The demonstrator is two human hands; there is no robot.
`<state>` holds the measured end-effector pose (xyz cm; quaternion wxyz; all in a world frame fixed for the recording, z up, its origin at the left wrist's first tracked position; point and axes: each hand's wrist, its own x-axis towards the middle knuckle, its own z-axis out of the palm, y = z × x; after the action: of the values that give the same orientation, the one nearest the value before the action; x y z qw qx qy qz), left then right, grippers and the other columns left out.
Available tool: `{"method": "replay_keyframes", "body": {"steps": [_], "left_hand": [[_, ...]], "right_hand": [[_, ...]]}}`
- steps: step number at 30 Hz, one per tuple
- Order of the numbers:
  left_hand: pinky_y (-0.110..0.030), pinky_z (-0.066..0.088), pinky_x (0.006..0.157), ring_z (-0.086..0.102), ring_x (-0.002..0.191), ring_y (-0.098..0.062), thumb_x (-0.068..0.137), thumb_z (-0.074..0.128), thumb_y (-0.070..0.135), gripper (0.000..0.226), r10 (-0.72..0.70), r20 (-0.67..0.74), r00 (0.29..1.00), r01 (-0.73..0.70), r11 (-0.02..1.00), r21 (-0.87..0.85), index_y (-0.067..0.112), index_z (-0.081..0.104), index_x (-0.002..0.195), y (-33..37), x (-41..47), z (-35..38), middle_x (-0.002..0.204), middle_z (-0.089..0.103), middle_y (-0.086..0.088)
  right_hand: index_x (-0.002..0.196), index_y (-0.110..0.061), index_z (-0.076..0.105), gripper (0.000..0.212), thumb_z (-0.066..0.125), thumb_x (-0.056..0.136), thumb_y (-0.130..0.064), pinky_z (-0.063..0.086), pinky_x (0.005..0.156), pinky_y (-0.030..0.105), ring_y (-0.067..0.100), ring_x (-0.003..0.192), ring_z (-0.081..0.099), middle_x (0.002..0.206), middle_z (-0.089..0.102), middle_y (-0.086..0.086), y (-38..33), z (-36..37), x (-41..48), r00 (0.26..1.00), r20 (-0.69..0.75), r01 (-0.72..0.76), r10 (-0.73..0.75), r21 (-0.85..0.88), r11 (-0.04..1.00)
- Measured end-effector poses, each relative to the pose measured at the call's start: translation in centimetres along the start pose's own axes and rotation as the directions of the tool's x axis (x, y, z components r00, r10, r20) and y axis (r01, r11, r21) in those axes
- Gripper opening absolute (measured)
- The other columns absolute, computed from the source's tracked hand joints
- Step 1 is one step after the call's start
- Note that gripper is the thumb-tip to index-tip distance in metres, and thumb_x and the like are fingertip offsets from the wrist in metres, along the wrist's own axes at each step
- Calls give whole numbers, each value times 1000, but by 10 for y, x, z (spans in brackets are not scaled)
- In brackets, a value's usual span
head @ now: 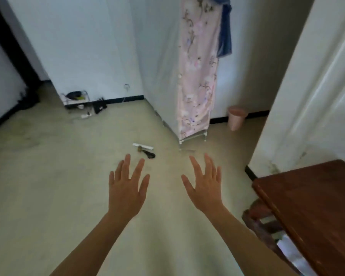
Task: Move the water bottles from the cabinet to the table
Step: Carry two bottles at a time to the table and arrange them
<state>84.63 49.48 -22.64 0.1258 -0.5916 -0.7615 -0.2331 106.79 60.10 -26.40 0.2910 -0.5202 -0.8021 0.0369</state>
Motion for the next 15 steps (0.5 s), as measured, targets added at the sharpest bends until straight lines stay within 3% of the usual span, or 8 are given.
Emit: {"method": "replay_keyframes", "body": {"steps": [7,10,15], "left_hand": [[-64,35,109,37,142,-42,101,35,49,55,-322,-62,945,328,932,157,25,45,150,-203,-10,-56,160,31,-17],[-65,30,113,34,145,-39,102,33,52,55,-467,-46,883,464,857,225,29,42,151,-265,-9,-57,161,30,-13],[-62,13,121,16,153,-33,99,9,62,65,-652,-79,754,644,713,278,37,27,156,-376,24,-54,167,16,-8]], "right_hand": [[157,-34,27,68,47,98,-60,20,120,60,31,152,24,164,23,15,-205,118,76,935,46,340,-352,165,926],[156,-30,36,66,52,98,-58,24,117,62,35,150,28,163,27,17,-266,168,107,864,59,478,-500,221,850],[155,-33,36,65,51,97,-58,19,119,63,36,151,25,163,26,17,-374,264,181,764,61,594,-643,323,737]]}}
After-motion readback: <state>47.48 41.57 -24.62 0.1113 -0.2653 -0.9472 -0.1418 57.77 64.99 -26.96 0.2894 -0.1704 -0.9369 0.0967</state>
